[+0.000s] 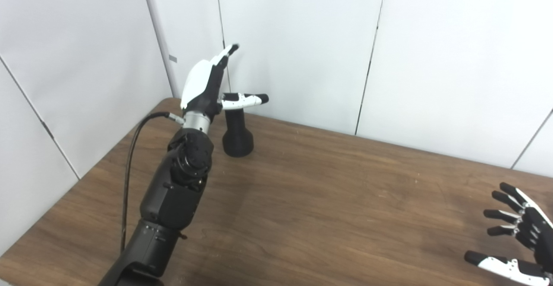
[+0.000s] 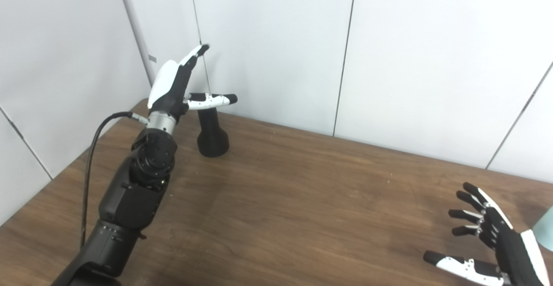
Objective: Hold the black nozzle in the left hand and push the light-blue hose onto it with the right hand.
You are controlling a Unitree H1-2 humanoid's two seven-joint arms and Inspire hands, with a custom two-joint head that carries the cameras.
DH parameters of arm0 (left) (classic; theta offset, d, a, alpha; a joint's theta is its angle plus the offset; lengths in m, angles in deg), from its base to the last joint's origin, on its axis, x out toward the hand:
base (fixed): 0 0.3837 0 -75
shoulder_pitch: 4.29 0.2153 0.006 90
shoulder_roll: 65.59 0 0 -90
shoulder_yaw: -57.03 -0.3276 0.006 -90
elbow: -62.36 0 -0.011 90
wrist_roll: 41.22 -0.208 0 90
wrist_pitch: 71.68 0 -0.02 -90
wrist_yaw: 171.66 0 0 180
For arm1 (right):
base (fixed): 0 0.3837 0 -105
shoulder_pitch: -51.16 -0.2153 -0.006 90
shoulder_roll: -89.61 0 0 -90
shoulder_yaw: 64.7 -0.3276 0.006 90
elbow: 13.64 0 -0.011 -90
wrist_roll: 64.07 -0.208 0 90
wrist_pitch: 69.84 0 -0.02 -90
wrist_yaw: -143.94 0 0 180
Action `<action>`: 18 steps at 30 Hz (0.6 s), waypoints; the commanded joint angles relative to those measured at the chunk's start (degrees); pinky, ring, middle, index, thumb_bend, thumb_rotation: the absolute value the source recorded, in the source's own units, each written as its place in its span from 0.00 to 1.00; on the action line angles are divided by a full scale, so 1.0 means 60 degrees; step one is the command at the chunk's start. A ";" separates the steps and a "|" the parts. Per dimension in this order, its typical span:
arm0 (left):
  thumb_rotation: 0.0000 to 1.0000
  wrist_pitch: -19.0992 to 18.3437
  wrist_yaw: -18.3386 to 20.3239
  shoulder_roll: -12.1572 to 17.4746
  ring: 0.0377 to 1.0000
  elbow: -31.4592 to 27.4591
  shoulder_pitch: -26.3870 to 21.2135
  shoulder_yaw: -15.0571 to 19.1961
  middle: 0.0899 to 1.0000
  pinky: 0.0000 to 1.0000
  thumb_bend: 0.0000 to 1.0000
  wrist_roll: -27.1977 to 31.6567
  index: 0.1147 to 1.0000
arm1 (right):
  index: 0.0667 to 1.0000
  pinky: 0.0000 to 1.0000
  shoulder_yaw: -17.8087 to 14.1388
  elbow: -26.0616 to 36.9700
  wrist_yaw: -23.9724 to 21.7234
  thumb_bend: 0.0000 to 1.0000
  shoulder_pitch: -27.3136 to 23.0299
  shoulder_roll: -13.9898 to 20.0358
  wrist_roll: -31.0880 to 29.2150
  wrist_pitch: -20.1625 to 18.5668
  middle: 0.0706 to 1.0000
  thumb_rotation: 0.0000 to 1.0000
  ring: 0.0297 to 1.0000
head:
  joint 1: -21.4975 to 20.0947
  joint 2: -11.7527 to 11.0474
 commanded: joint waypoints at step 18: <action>0.38 -0.0017 -0.0114 0.0458 1.00 0.0102 -0.0278 -0.0105 0.95 1.00 1.00 -0.0005 0.93 | 0.88 0.57 -0.0082 0.0233 0.0028 0.80 -0.0320 0.0129 -0.0097 0.0279 0.84 0.15 0.71 | -0.0002 0.0052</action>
